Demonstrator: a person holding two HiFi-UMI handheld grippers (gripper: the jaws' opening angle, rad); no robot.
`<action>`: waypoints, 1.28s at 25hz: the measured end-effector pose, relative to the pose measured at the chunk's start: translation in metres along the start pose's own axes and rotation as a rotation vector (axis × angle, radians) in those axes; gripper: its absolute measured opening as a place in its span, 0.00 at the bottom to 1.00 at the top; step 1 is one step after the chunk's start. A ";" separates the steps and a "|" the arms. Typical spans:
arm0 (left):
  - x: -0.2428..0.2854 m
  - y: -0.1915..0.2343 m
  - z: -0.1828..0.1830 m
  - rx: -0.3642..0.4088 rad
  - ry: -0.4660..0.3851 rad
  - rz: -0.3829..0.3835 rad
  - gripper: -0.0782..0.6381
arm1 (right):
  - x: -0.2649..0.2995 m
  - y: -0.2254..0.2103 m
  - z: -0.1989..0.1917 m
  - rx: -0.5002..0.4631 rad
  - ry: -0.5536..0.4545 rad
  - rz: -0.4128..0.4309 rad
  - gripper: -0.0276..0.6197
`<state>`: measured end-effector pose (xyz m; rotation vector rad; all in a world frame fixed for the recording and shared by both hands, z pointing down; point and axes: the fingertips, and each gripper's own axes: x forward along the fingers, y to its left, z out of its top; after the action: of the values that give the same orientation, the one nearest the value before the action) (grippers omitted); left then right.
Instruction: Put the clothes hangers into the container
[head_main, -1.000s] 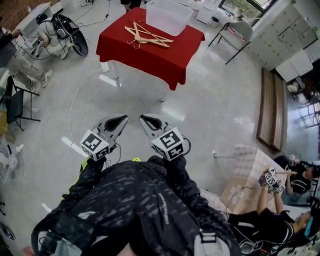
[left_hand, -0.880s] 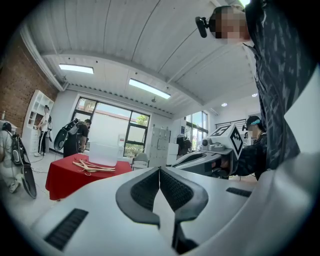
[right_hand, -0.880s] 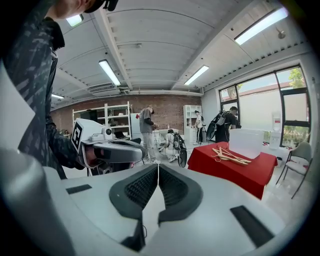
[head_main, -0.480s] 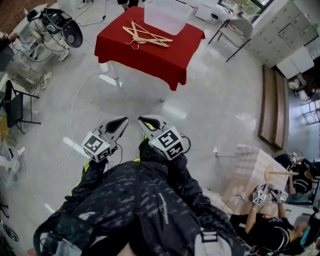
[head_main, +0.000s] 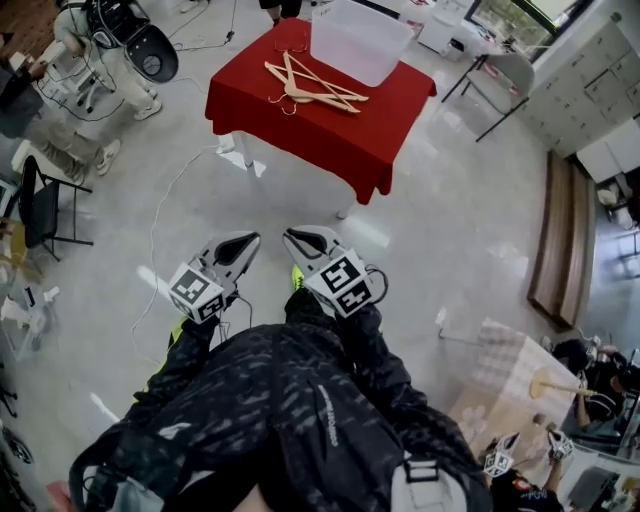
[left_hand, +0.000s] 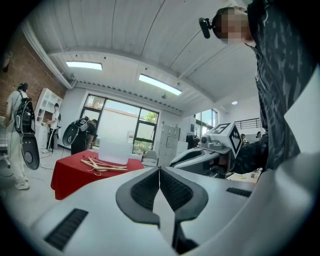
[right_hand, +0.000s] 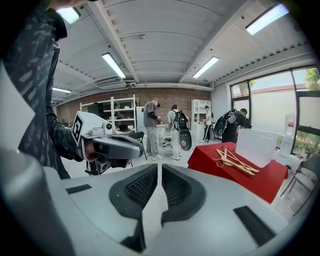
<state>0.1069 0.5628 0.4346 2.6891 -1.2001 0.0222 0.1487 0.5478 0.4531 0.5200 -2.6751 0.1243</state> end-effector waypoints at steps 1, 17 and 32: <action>0.006 0.008 0.001 -0.006 -0.002 0.007 0.12 | 0.006 -0.009 0.001 -0.003 0.004 0.011 0.07; 0.135 0.112 0.019 -0.055 0.020 0.085 0.12 | 0.066 -0.174 0.014 -0.021 0.021 0.098 0.07; 0.212 0.170 0.035 -0.069 0.018 0.113 0.12 | 0.091 -0.276 0.019 -0.028 0.012 0.106 0.07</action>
<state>0.1214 0.2894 0.4499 2.5541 -1.3209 0.0210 0.1688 0.2577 0.4755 0.3676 -2.6891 0.1191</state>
